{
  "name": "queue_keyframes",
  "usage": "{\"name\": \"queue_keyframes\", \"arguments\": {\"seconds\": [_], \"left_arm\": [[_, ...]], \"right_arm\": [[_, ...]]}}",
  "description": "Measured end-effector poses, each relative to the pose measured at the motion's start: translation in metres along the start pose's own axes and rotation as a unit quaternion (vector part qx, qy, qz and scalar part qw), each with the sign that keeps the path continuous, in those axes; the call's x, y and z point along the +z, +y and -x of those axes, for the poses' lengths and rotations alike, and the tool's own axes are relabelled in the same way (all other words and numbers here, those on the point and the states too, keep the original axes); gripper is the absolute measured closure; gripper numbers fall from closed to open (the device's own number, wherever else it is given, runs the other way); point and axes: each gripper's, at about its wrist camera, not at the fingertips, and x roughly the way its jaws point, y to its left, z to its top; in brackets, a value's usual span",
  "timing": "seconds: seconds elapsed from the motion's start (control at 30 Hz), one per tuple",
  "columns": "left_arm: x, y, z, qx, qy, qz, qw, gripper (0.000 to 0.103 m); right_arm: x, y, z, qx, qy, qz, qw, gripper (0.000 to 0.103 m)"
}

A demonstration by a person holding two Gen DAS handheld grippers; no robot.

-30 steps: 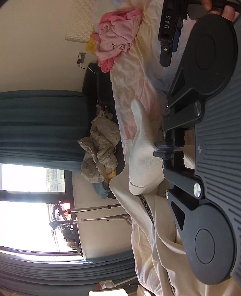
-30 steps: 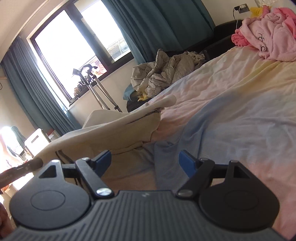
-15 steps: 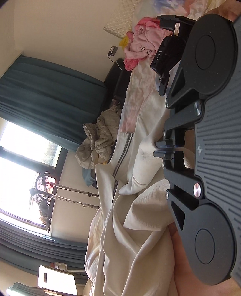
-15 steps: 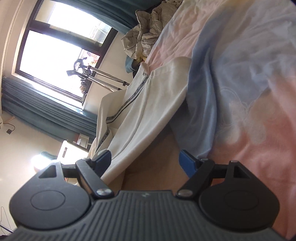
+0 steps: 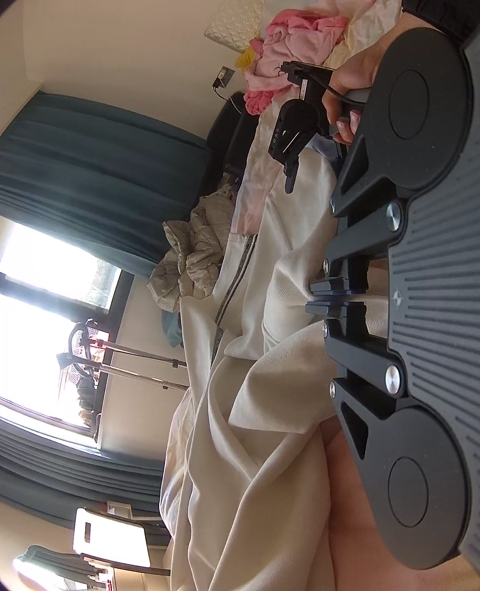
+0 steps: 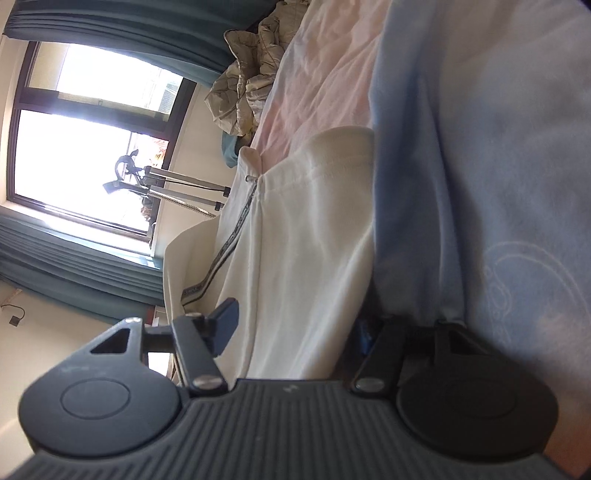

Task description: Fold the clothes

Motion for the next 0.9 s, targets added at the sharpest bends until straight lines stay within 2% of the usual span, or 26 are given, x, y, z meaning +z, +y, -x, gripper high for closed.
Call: {"name": "queue_keyframes", "arguments": {"seconds": [0.07, 0.1, 0.13, 0.27, 0.4, 0.43, 0.5, 0.53, 0.57, 0.63, 0.7, 0.73, 0.8, 0.9], "left_arm": [[-0.001, 0.002, 0.000, -0.010, -0.005, 0.004, 0.9999, 0.099], [-0.001, 0.003, 0.000, -0.015, -0.007, 0.007, 0.9998, 0.099], [-0.002, 0.004, 0.000, -0.020, -0.009, 0.009, 0.9997, 0.099], [-0.003, 0.006, -0.007, -0.038, -0.003, 0.016, 0.9991, 0.099], [0.000, 0.003, -0.008, -0.088, -0.001, 0.029, 0.9957, 0.095], [0.000, 0.000, -0.007, -0.099, 0.000, 0.021, 0.9948, 0.089], [-0.002, -0.007, -0.006, -0.126, 0.003, 0.005, 0.9920, 0.068], [-0.003, -0.008, -0.005, -0.138, 0.006, 0.002, 0.9904, 0.048], [-0.004, -0.010, -0.005, -0.150, 0.009, 0.001, 0.9886, 0.042], [-0.005, -0.010, -0.002, -0.175, 0.004, 0.001, 0.9845, 0.042], [-0.006, -0.010, 0.000, -0.202, -0.004, 0.007, 0.9793, 0.041], [-0.007, -0.009, 0.000, -0.213, -0.005, 0.011, 0.9771, 0.038], [-0.008, -0.007, -0.002, -0.208, -0.003, 0.022, 0.9779, 0.036], [-0.007, 0.004, -0.007, -0.188, 0.008, 0.060, 0.9803, 0.036]], "right_arm": [[0.008, 0.001, -0.009, -0.007, -0.014, 0.005, 1.000, 0.057], [0.011, 0.000, -0.010, -0.015, -0.022, 0.006, 1.000, 0.081], [0.014, -0.001, -0.010, -0.017, -0.029, 0.004, 0.999, 0.099], [0.021, 0.015, 0.011, -0.001, -0.057, 0.028, 0.998, 0.100], [0.036, 0.050, 0.049, 0.013, -0.110, 0.087, 0.990, 0.100], [0.041, 0.058, 0.061, 0.015, -0.130, 0.100, 0.986, 0.100], [0.055, 0.066, 0.085, 0.023, -0.161, 0.103, 0.981, 0.100], [0.063, 0.069, 0.097, 0.023, -0.174, 0.102, 0.979, 0.100], [0.070, 0.070, 0.108, 0.017, -0.185, 0.106, 0.977, 0.100], [0.083, 0.071, 0.133, 0.003, -0.198, 0.115, 0.973, 0.100], [0.093, 0.069, 0.148, -0.003, -0.182, 0.118, 0.976, 0.100], [0.097, 0.066, 0.158, -0.021, -0.179, 0.129, 0.975, 0.100], [0.103, 0.058, 0.178, -0.065, -0.176, 0.153, 0.970, 0.100], [0.109, 0.017, 0.193, -0.092, -0.171, 0.136, 0.972, 0.100]]}}
